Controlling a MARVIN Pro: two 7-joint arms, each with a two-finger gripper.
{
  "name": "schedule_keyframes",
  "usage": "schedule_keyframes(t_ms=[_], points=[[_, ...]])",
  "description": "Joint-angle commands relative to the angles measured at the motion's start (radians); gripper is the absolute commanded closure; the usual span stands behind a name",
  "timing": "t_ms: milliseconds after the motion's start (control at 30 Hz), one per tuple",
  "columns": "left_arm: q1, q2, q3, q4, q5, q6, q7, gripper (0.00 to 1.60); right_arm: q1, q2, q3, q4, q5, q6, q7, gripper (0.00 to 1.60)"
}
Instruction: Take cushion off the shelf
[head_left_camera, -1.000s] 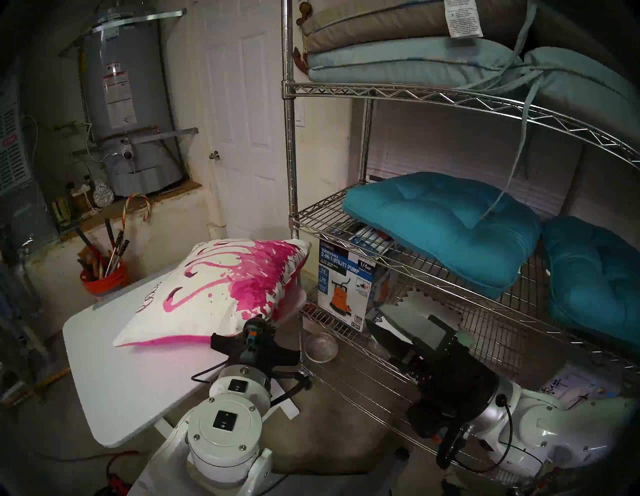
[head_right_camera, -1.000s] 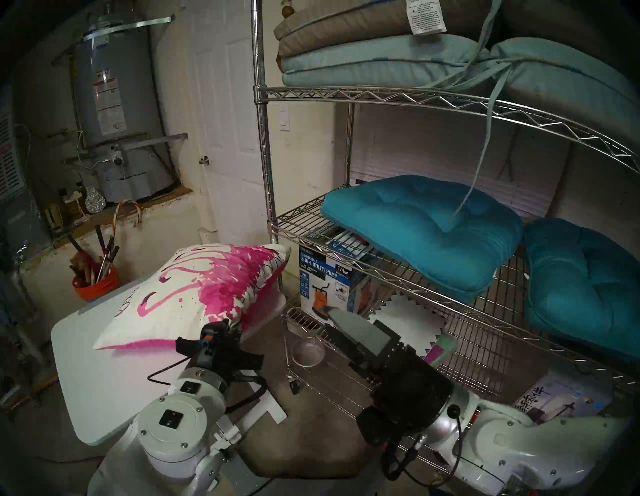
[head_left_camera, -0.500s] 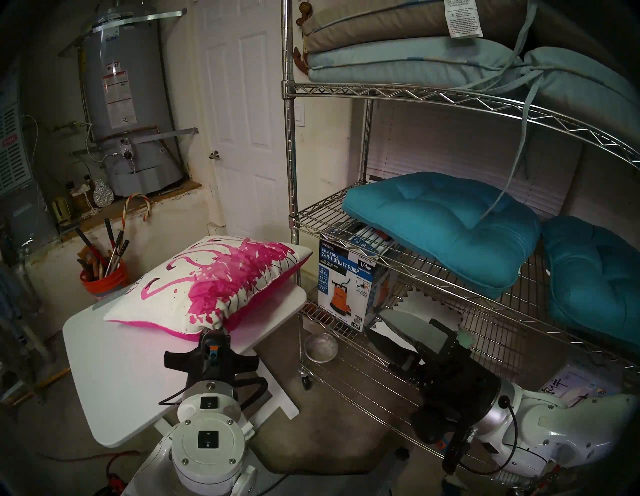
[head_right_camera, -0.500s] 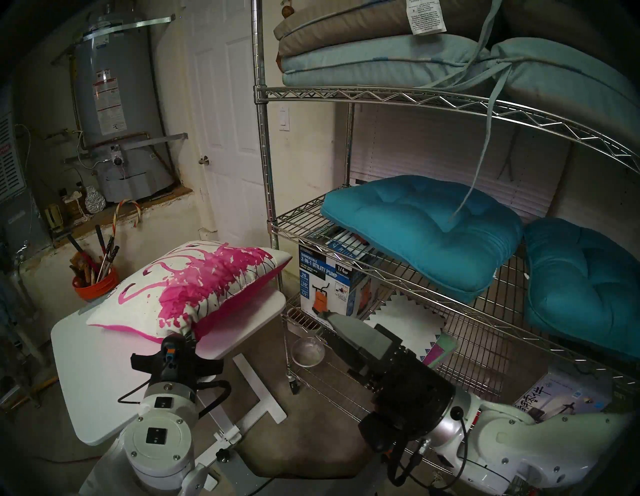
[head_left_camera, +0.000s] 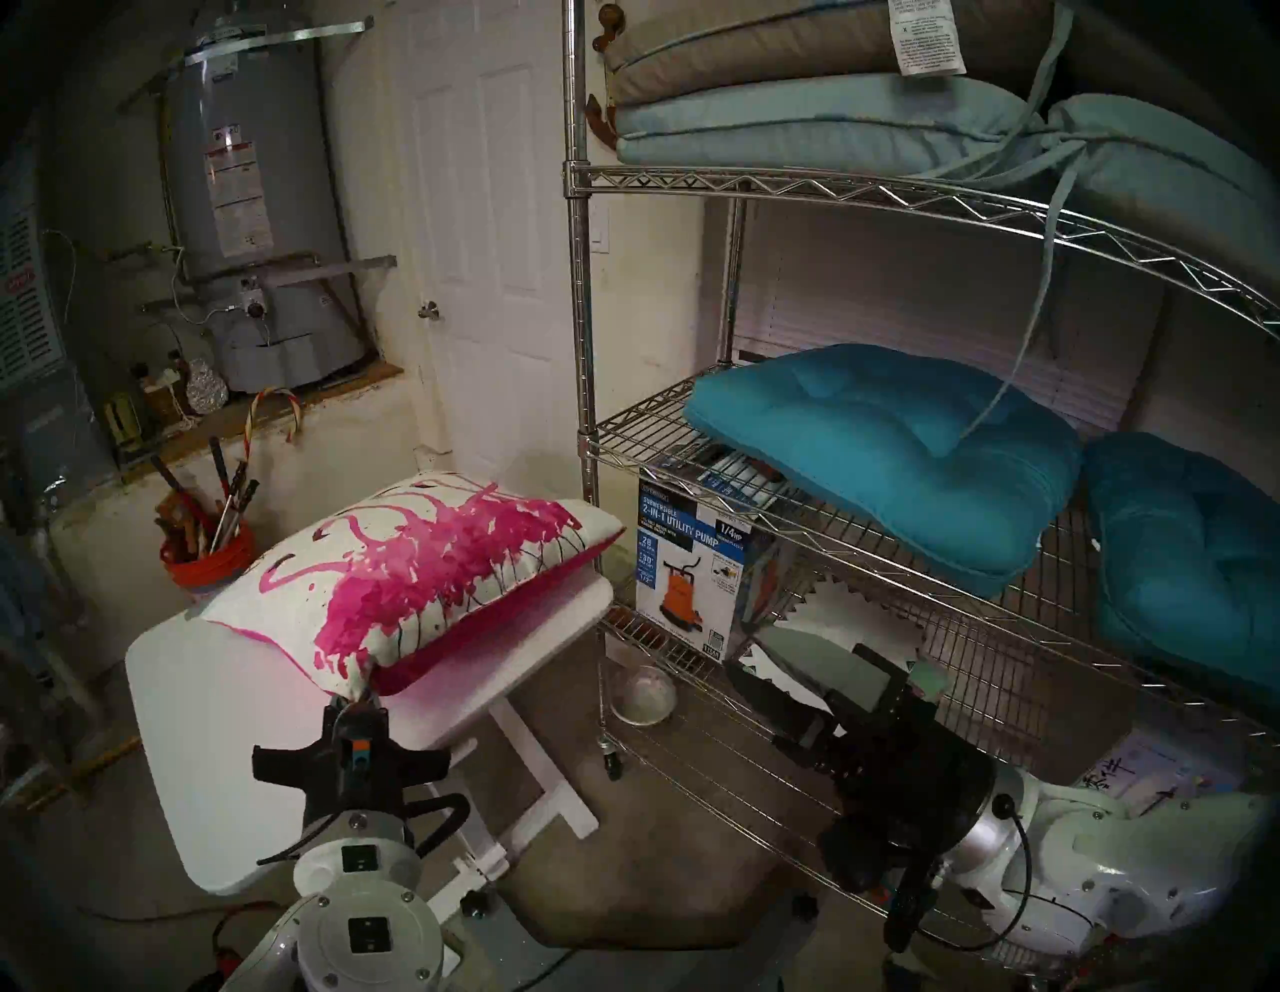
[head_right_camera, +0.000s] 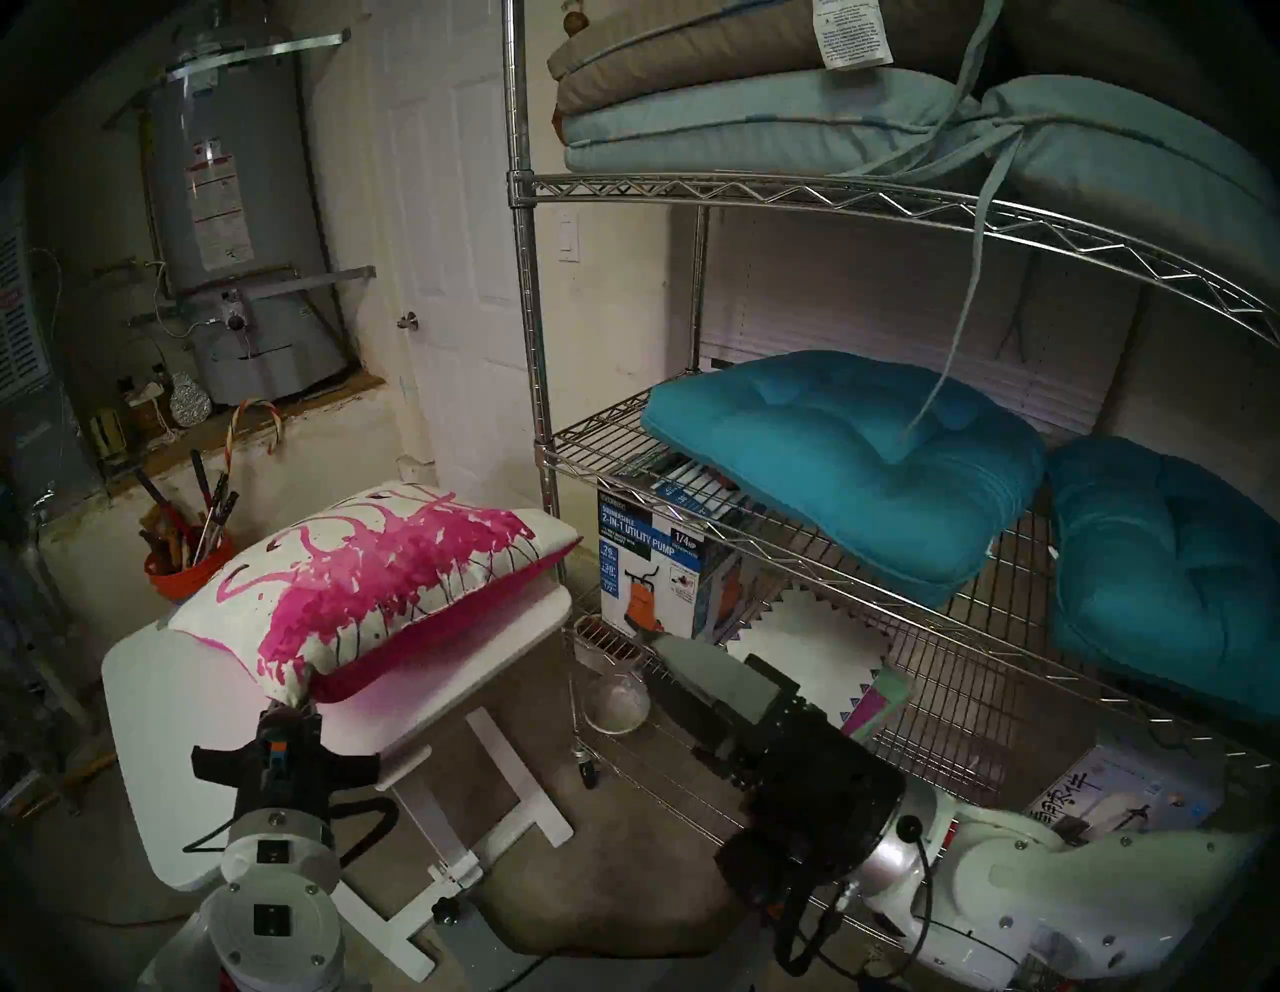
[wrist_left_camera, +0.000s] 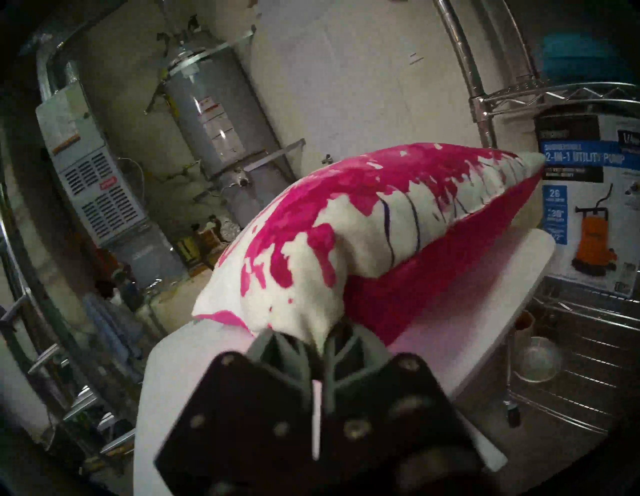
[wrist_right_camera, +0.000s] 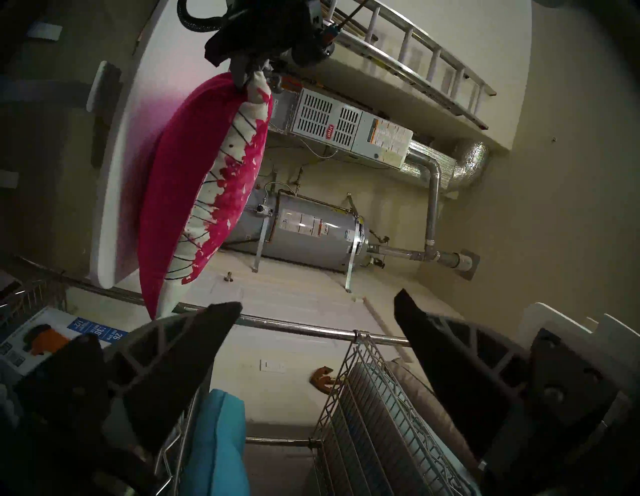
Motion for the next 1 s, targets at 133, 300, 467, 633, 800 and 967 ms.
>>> schedule_keyframes(t_ms=[133, 300, 467, 633, 800, 967], points=[[0.162, 0.031, -0.104, -0.035, -0.03, -0.068, 0.091, 1.6, 0.007, -0.031, -0.028, -0.012, -0.031, -0.01, 0.012, 0.0], [0.213, 0.034, -0.127, -0.035, -0.053, -0.112, 0.122, 1.6, 0.016, -0.049, -0.043, -0.013, -0.051, -0.017, 0.023, 0.0], [0.262, 0.038, -0.148, -0.035, -0.064, -0.146, 0.137, 1.6, 0.022, -0.061, -0.05, -0.014, -0.062, -0.019, 0.031, 0.0], [0.318, 0.044, -0.19, -0.035, -0.093, -0.195, 0.136, 1.6, 0.029, -0.076, -0.057, -0.005, -0.072, -0.021, 0.04, 0.0], [0.378, 0.064, -0.261, -0.035, -0.135, -0.267, 0.1, 0.01, 0.039, -0.092, -0.063, -0.002, -0.081, -0.023, 0.052, 0.0], [0.377, 0.072, -0.309, -0.035, -0.185, -0.284, 0.066, 0.0, 0.049, -0.106, -0.067, 0.003, -0.088, -0.03, 0.062, 0.0]])
